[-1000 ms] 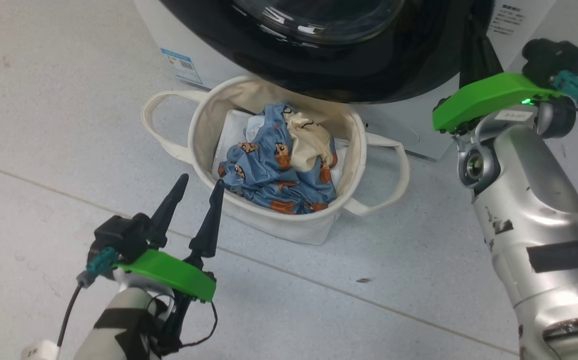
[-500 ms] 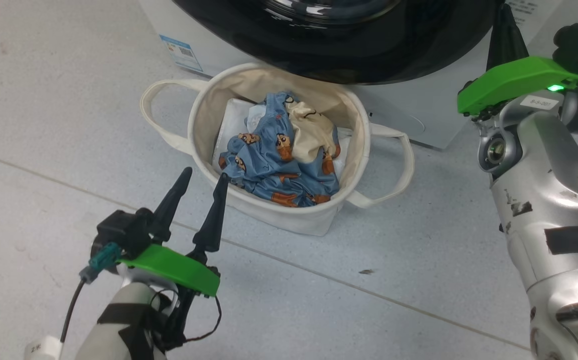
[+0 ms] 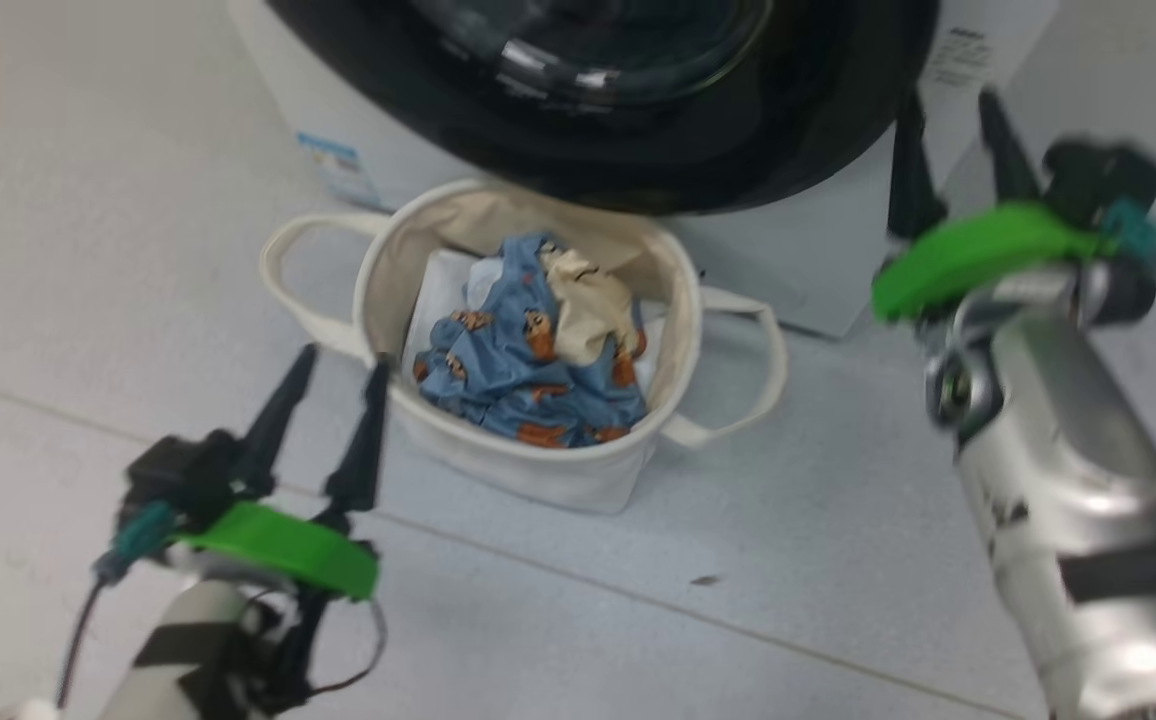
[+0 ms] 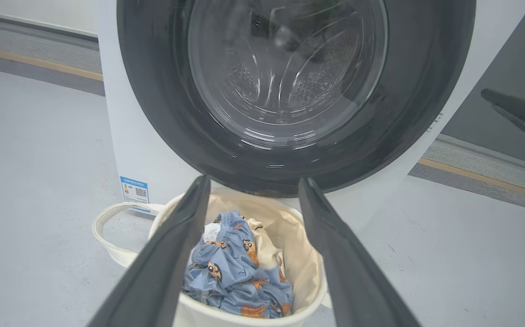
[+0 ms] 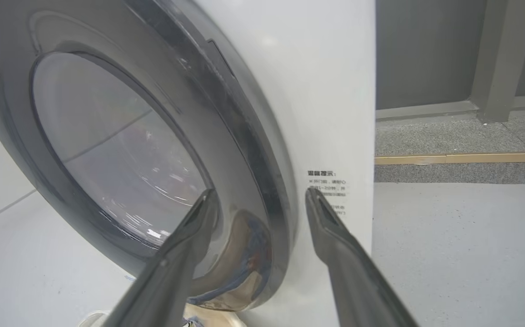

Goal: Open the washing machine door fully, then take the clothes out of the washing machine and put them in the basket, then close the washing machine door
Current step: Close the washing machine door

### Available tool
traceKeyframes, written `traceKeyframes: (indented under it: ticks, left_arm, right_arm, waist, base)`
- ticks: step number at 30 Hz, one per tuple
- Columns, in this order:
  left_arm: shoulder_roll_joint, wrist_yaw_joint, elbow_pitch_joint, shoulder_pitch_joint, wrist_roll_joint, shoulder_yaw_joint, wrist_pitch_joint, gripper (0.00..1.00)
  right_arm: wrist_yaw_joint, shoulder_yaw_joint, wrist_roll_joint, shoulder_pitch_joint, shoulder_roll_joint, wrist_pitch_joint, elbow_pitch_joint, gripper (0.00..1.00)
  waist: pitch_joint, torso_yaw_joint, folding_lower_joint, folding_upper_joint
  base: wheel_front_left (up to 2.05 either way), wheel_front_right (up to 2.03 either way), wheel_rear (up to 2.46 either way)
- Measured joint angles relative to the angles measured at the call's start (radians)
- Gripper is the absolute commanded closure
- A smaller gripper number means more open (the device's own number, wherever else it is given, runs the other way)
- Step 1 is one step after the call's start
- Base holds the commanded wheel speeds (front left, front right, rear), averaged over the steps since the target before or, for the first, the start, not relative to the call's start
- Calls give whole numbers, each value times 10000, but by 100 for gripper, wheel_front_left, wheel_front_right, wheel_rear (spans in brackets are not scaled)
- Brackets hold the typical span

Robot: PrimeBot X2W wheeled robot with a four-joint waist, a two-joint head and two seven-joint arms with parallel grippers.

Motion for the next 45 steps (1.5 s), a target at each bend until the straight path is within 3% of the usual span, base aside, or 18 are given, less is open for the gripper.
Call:
traceKeyframes:
  ticks: [9, 13, 21, 32, 45]
  left_arm:
    - [1354, 0, -343, 867, -104, 1198, -2, 0]
    - [1973, 0, -518, 1188, -642, 1457, -2, 0]
    - [2997, 2, -775, 1660, -1143, 1592, -2, 0]
    - [3264, 19, -259, 2350, -2004, 1979, 27, 0]
    - [3289, 90, 209, 2336, -2082, 1657, 142, 0]
  right_arm:
    - [0, 353, -174, 2698, -313, 13, -2410, 0]
    - [0, -44, -322, 3976, -623, 13, -3544, 0]
    - [0, -587, -704, 5451, -351, 13, -4498, 0]
    - [0, -514, -562, 6042, -366, 13, -4740, 0]
    - [0, -581, -499, 6288, -360, 13, -4794, 0]
  waist:
    - [-987, -991, 0, 0]
    - [-1401, -1770, 0, 0]
    - [-1984, -3024, -1, 0]
    - [-2502, -4370, -1, 0]
    - [-2688, -4413, 0, 0]
  base:
    - [0, 0, 0]
    - [0, 0, 0]
    - [0, 0, 0]
    - [0, 0, 0]
    - [0, 0, 0]
